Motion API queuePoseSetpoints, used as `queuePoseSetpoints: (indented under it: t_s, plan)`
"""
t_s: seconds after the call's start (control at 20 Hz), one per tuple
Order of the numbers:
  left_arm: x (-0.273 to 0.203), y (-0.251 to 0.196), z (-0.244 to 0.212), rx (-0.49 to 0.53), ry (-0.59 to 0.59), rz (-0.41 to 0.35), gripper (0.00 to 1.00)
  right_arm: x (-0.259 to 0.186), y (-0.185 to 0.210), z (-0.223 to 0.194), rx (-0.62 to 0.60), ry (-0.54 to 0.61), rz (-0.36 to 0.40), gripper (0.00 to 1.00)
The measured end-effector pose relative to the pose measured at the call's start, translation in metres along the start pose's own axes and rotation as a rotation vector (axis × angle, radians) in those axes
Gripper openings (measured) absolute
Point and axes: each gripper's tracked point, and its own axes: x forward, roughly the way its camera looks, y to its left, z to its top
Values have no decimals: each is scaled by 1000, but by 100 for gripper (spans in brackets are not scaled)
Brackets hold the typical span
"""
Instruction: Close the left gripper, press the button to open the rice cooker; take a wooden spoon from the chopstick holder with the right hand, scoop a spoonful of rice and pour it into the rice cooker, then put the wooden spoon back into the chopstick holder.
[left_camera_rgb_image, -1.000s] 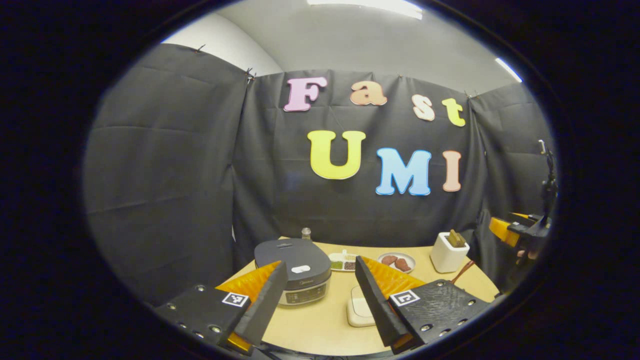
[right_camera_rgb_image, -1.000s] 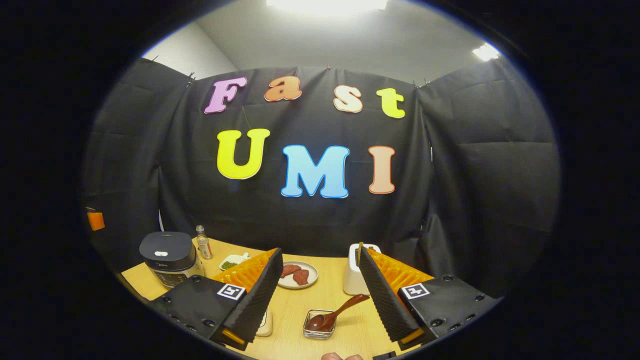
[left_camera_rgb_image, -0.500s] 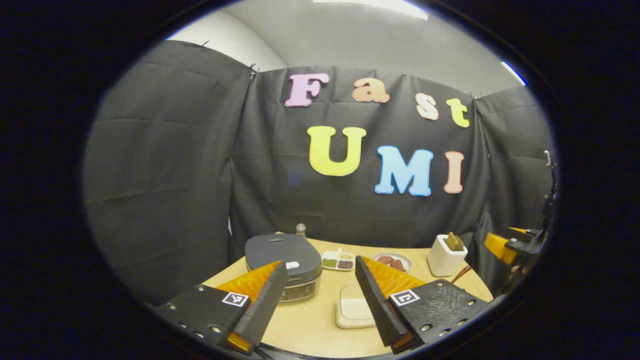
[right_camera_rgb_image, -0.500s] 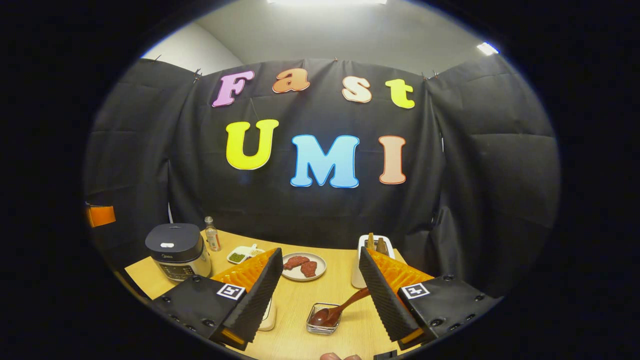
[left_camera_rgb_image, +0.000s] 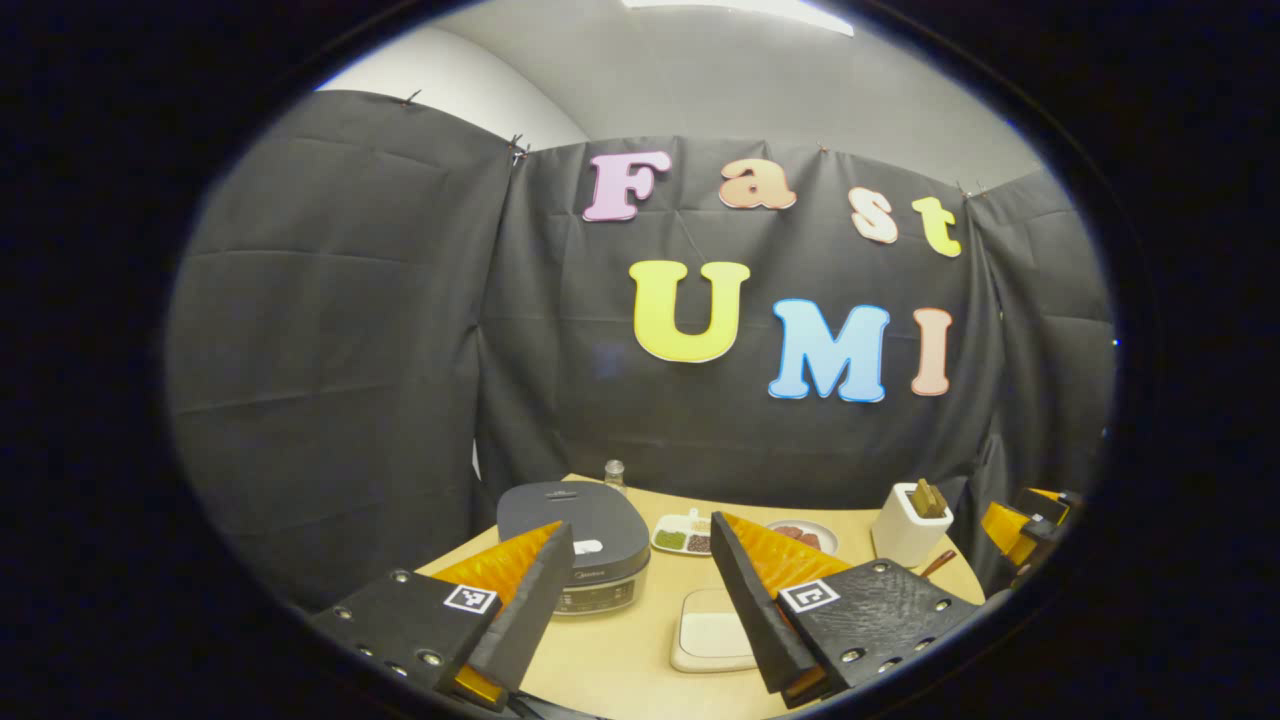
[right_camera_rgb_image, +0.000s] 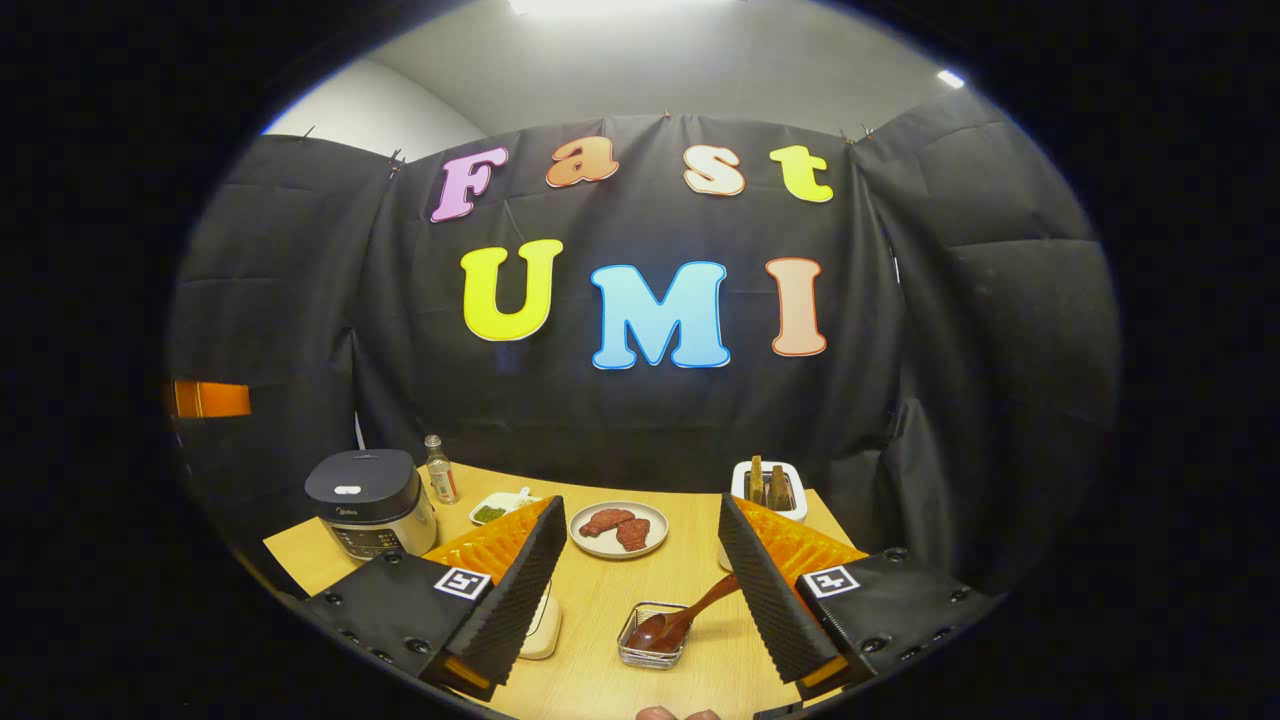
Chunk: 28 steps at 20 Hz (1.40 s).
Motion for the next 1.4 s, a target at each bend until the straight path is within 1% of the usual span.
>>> queuePoseSetpoints:
  t_s: [0.05,0.1,0.15,0.25,0.3,0.35,0.4,0.45,0.5,0.55,0.6,0.65,0.7,0.75,0.8,0.85,0.9,0.95,1.0,1.25,1.3,1.35,1.4]
  plan:
    - [0,8,5,4,-2,17,87,2,-2,-3,-4,3,0,98]
    - [2,15,9,1,-1,29,87,2,-4,-3,-6,2,-4,93]
    - [4,22,12,-7,0,37,87,3,-7,-3,-7,-2,-11,98]
    - [10,36,15,-30,11,35,86,4,-13,-2,-10,-10,-36,97]
    - [14,44,16,-41,13,48,86,4,-15,-3,-11,-9,-53,97]
    - [22,55,17,-53,14,60,67,5,-17,-6,-8,-4,-69,97]
    - [30,58,13,-68,35,38,49,5,-19,-9,-2,4,-85,97]
    - [39,59,6,-76,58,28,43,5,-19,-12,4,12,-101,97]
    - [48,69,2,-77,68,39,37,5,-19,-14,8,20,-118,92]
    - [59,77,-2,-81,84,42,31,4,-18,-14,11,26,-132,97]
    - [71,84,-5,-94,104,47,25,2,-16,-13,13,30,-148,97]
    - [79,86,-12,-113,138,24,10,2,-15,-13,13,32,-170,97]
    - [89,82,-18,-126,160,-12,9,2,-14,-10,12,29,-195,93]
    - [102,84,-21,-123,170,-23,11,2,-13,-8,14,28,-219,98]
    - [118,88,-26,-116,178,-41,8,2,-10,-6,18,28,-238,97]
    - [130,83,-32,-114,206,-86,1,2,-6,-6,21,30,-254,97]
    - [139,79,-40,-104,229,-112,1,3,-4,-5,21,32,-272,97]
    - [151,77,-48,-89,254,-137,1,2,-3,-6,20,35,-291,92]
    - [163,73,-58,-74,282,-163,1,3,-1,-7,22,39,-307,97]
    - [210,67,-104,-11,439,-258,1,-1,12,-23,66,101,-358,98]
    - [220,66,-116,-5,469,-274,1,-2,12,-23,70,109,-372,93]
    - [228,64,-129,-4,497,-290,0,-5,12,-26,72,116,-386,93]
    - [235,62,-138,-1,525,-305,1,-7,13,-28,74,123,-401,98]
